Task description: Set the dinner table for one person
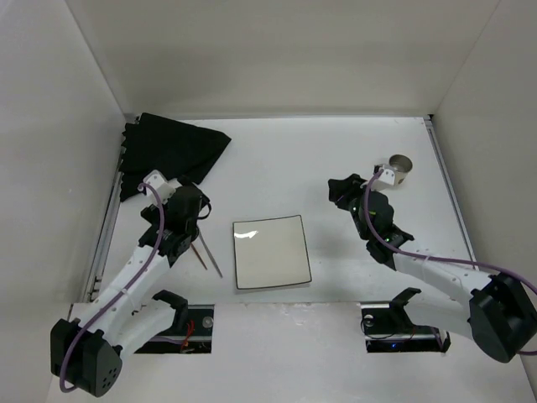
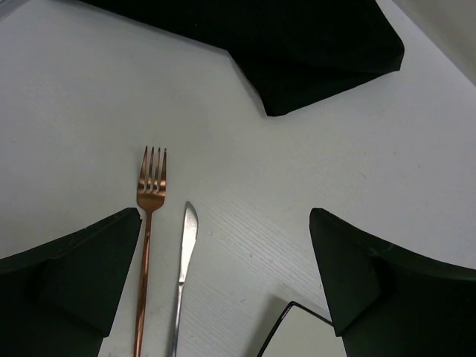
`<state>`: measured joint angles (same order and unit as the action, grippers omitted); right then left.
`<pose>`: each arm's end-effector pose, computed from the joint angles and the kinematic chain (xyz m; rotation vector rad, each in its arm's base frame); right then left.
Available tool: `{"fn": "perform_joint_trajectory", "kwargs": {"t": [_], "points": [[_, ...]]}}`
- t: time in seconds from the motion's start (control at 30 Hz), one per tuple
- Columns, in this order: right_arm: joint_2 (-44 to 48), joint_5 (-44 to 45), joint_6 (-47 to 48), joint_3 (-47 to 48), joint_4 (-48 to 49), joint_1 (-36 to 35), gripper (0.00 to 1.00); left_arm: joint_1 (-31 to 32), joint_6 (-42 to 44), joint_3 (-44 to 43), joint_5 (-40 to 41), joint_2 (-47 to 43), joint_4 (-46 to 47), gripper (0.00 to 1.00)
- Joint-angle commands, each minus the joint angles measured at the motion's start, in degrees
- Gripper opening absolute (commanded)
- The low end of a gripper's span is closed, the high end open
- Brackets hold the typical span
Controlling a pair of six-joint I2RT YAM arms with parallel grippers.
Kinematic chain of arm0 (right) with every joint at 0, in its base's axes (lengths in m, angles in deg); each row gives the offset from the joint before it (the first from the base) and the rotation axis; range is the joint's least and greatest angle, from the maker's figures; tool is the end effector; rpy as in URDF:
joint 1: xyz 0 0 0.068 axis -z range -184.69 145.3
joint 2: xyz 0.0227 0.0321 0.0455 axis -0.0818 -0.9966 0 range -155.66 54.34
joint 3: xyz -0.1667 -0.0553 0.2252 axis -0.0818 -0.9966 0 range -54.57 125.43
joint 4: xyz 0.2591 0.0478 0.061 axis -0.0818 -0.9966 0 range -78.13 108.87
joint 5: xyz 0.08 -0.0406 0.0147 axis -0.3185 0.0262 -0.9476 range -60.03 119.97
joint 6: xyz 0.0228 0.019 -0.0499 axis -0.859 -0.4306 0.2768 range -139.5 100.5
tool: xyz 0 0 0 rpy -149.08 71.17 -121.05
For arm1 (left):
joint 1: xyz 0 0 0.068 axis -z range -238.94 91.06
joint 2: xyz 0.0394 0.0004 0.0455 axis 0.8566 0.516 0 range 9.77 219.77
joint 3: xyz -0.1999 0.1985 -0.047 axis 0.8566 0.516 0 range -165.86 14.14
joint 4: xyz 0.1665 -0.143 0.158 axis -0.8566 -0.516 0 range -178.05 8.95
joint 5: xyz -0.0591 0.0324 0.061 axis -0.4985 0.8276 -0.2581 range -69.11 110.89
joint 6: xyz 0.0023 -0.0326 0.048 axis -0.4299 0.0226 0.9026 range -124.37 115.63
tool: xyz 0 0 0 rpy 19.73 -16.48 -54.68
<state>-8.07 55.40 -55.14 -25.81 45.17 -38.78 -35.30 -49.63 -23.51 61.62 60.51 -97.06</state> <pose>0.2149 0.1239 0.2537 0.3566 1.6777 0.5341 0.1926 -0.0546 0.2776 -0.7652 1.7921 -0.0502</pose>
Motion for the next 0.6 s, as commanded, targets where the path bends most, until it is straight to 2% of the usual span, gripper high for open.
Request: {"fn": "perform_joint_trajectory", "kwargs": {"t": [0.0,0.27,0.47,0.5,0.53,0.57], "points": [[-0.52,-0.47,0.66,0.78,3.4,0.47,0.49,0.31,1.05,-1.99,0.58,0.06,1.42,1.0],[-0.87,-0.56,0.83,1.22,3.23,0.21,0.49,0.75,3.15,-3.04,0.49,6.11,10.55,1.0],[-0.87,-0.56,0.92,1.13,3.14,0.21,0.49,-0.22,3.16,-7.09,-0.82,18.06,21.16,1.0],[-0.61,-0.56,0.92,1.13,3.14,0.21,0.49,-0.65,3.85,-7.26,-2.22,20.25,25.46,0.95],[-0.43,-0.56,0.92,1.13,3.14,0.21,0.49,-0.92,4.82,-7.7,-3.97,22.1,28.55,0.79],[-0.34,-0.56,1.01,0.96,3.4,0.21,0.49,-1.79,5.17,-9.1,-5.73,24.82,30.93,0.47]]}}
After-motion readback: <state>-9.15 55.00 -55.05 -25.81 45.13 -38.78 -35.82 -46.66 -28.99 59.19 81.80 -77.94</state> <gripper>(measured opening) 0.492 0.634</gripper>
